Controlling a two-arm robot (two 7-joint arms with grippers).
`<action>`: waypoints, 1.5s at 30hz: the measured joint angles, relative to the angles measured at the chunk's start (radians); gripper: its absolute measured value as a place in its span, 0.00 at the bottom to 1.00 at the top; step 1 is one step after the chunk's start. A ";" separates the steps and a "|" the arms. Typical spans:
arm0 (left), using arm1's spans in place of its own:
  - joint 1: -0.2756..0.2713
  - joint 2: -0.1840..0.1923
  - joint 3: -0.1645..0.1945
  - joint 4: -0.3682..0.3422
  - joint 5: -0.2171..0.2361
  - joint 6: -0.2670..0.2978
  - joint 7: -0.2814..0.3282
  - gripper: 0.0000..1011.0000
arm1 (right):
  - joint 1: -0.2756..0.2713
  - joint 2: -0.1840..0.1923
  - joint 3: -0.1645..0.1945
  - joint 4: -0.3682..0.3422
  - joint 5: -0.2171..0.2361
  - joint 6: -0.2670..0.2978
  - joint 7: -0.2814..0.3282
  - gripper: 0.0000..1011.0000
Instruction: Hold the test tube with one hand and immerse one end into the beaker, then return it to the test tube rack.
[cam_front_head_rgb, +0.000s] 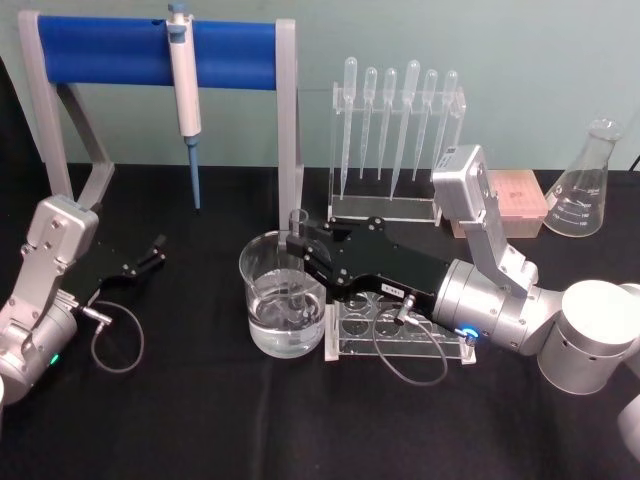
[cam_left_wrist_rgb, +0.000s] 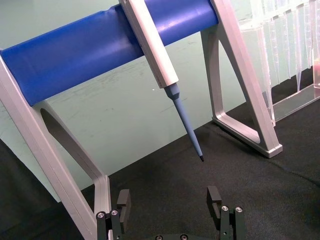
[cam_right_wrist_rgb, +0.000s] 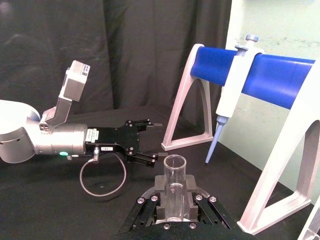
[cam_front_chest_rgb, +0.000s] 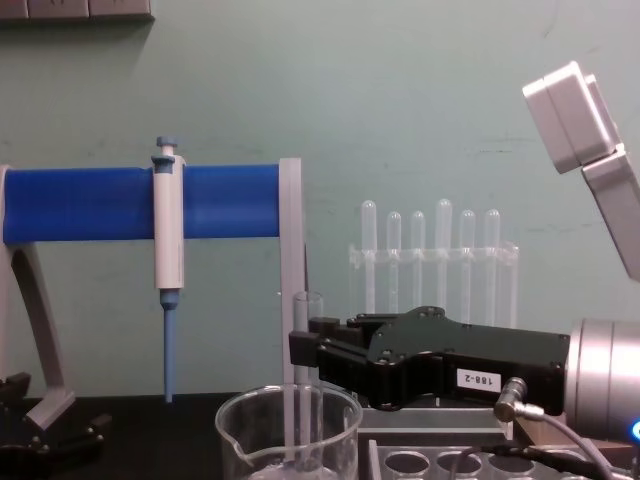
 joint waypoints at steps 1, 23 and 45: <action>0.000 0.000 0.000 0.000 0.000 0.000 0.000 0.99 | 0.000 0.000 0.000 0.000 0.000 0.000 0.000 0.24; 0.000 0.000 0.000 0.000 0.000 0.000 0.000 0.99 | 0.000 0.000 0.000 0.000 0.000 0.000 0.000 0.24; 0.000 0.000 0.000 0.000 0.000 0.000 0.000 0.99 | 0.000 0.000 0.000 0.000 0.000 0.000 0.000 0.24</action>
